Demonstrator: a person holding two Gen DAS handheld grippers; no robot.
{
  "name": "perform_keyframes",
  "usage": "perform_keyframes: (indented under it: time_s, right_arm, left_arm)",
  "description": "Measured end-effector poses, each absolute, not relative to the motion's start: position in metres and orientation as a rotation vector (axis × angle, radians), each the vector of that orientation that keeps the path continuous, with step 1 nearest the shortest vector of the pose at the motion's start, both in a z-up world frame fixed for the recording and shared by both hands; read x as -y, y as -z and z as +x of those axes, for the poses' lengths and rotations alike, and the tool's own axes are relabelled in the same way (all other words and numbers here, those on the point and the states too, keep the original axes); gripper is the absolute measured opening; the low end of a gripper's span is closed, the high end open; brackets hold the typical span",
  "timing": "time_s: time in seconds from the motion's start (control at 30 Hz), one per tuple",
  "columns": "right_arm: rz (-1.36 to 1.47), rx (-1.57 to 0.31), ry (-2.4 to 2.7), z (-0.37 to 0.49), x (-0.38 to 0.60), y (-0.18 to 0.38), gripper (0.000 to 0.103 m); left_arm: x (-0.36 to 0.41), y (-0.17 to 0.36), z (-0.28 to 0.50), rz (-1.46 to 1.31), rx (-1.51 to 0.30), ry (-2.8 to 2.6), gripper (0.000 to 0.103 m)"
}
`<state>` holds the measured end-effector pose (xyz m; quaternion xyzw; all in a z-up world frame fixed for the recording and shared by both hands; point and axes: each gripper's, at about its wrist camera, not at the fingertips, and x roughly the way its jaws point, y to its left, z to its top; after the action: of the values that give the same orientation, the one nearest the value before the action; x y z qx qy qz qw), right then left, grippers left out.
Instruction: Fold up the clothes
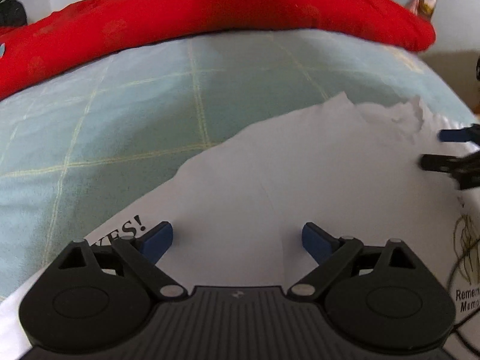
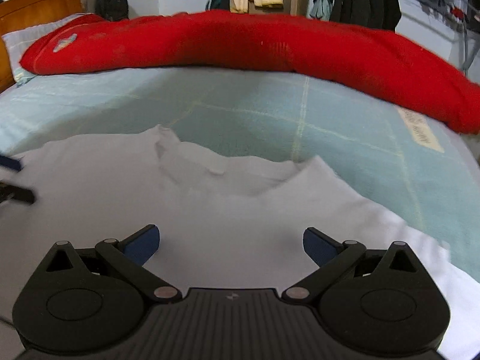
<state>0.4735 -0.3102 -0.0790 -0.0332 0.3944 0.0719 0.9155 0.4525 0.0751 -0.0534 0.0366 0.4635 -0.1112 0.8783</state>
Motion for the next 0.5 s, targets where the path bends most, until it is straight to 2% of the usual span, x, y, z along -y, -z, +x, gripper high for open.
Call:
perform_keyframes:
  time_s: [0.27,0.5]
  right_arm:
    - [-0.033,-0.812,-0.063,0.533,0.308,0.088,0.103]
    - [-0.076,-0.804,-0.125,0.505,0.300,0.055,0.103]
  left_arm:
    - [-0.079,0.055,0.457,0.022,-0.918,0.238,0.096]
    - [-0.098,0.031,0.439,-0.074,-0.922,0.205,0.095]
